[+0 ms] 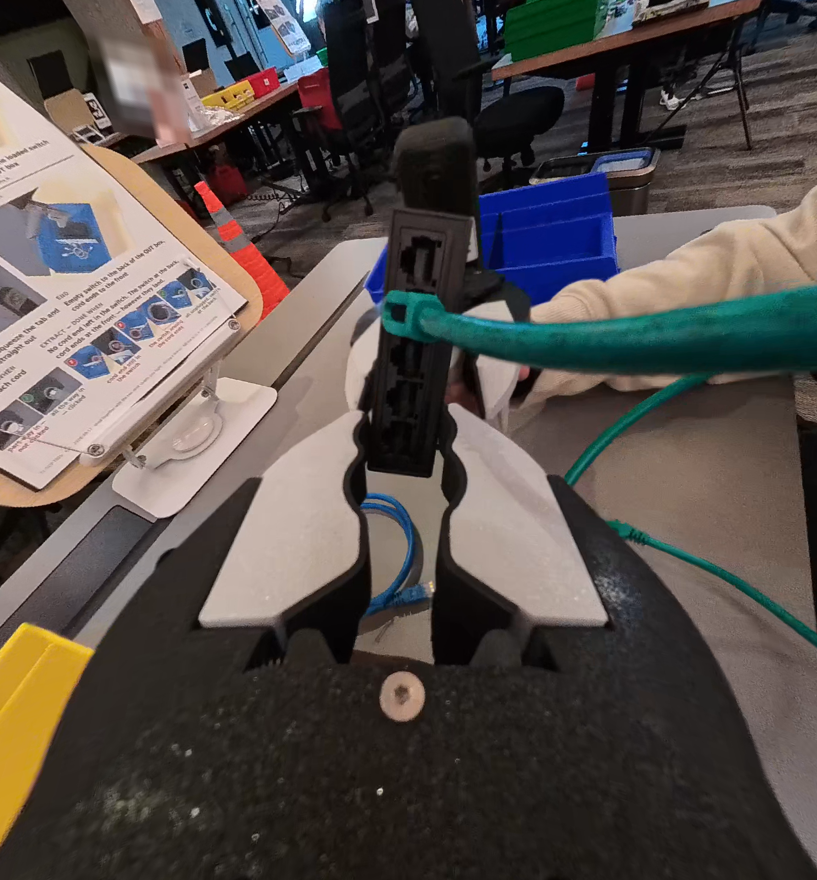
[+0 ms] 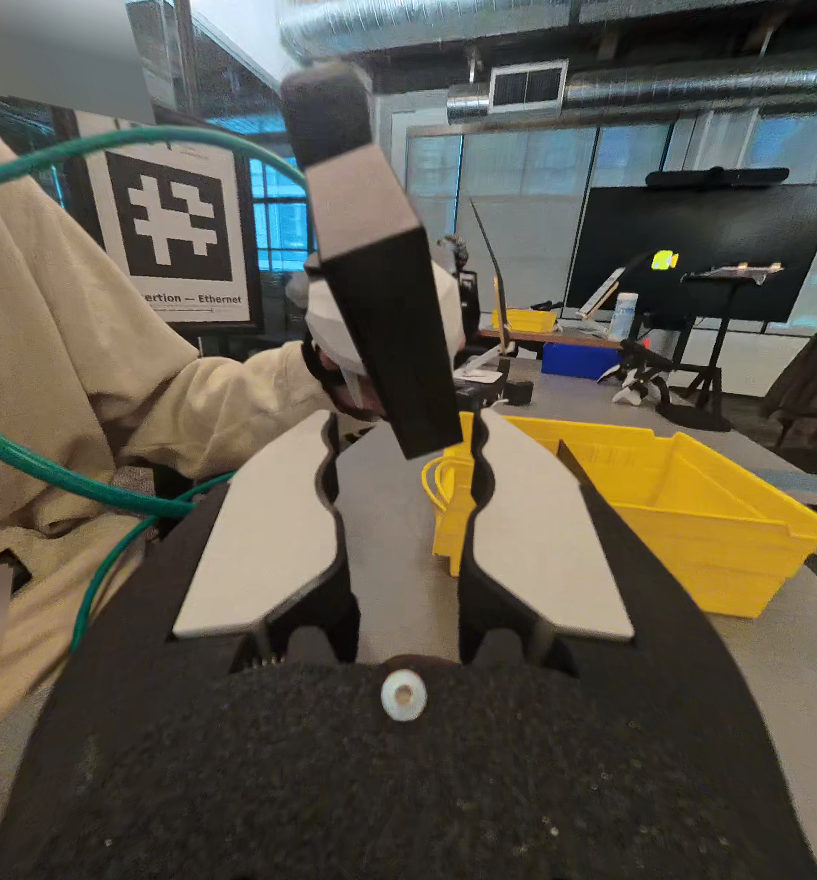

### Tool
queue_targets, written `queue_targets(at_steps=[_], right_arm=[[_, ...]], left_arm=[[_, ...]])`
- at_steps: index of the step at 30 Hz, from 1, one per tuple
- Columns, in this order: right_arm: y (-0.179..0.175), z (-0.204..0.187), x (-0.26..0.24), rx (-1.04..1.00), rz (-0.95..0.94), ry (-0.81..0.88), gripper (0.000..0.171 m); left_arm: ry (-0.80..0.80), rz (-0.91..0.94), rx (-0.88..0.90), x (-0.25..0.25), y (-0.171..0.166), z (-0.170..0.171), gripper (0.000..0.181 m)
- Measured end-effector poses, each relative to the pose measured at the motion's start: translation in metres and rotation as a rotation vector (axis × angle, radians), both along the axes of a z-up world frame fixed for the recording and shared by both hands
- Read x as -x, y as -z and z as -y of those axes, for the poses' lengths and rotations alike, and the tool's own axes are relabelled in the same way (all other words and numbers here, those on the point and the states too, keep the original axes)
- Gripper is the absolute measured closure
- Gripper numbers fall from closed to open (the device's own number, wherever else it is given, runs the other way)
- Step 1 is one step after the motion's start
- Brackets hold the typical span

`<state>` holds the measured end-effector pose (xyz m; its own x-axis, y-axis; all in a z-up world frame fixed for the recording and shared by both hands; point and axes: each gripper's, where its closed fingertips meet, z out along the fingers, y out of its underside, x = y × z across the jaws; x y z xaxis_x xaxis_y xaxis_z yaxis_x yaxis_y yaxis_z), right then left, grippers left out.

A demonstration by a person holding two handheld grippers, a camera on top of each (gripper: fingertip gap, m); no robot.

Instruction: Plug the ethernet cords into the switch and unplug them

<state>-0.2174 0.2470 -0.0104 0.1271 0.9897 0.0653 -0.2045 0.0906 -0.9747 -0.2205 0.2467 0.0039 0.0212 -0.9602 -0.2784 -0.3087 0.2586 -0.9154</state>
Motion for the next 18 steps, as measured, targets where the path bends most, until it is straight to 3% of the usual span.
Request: queue_targets(at_steps=[3,7,13,18], right_arm=[[0.000,0.007,0.006,-0.052,0.066,0.007,0.120],[-0.002,0.012,0.005,-0.199,0.054,0.072,0.141],[-0.001,0.016,0.002,-0.219,-0.015,0.037,0.141],[0.009,0.016,0.004,-0.252,0.070,0.053,0.142]], left_arm=[[0.038,-0.023,0.009,-0.007,0.008,0.009,0.154],[0.063,0.005,0.025,-0.016,0.008,0.018,0.153],[0.044,-0.019,-0.067,-0.016,0.008,0.021,0.155],[0.049,-0.030,-0.086,-0.018,0.013,0.023,0.155]])
